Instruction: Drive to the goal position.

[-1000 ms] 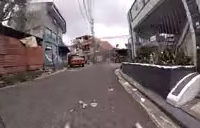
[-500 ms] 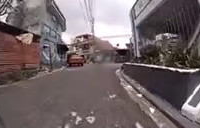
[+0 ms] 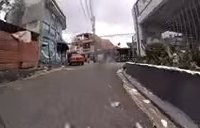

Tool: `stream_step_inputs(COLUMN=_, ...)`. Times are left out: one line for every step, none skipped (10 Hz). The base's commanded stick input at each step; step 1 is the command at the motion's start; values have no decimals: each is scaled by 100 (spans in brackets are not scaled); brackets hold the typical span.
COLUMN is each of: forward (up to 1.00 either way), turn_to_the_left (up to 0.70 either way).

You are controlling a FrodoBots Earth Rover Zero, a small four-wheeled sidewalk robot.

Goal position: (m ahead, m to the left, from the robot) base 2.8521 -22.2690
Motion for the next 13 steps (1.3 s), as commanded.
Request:
stream_step_inputs(forward=70, turn_to_the_left=0)
stream_step_inputs(forward=70, turn_to_the_left=0)
stream_step_inputs(forward=70, turn_to_the_left=0)
stream_step_inputs(forward=70, turn_to_the_left=0)
stream_step_inputs(forward=70, turn_to_the_left=0)
stream_step_inputs(forward=70, turn_to_the_left=0)
stream_step_inputs(forward=70, turn_to_the_left=0)
stream_step_inputs(forward=70, turn_to_the_left=0)
stream_step_inputs(forward=70, turn_to_the_left=0)
stream_step_inputs(forward=70, turn_to_the_left=-1)
stream_step_inputs(forward=70, turn_to_the_left=-1)
stream_step_inputs(forward=70, turn_to_the_left=-1)
stream_step_inputs(forward=70, turn_to_the_left=0)
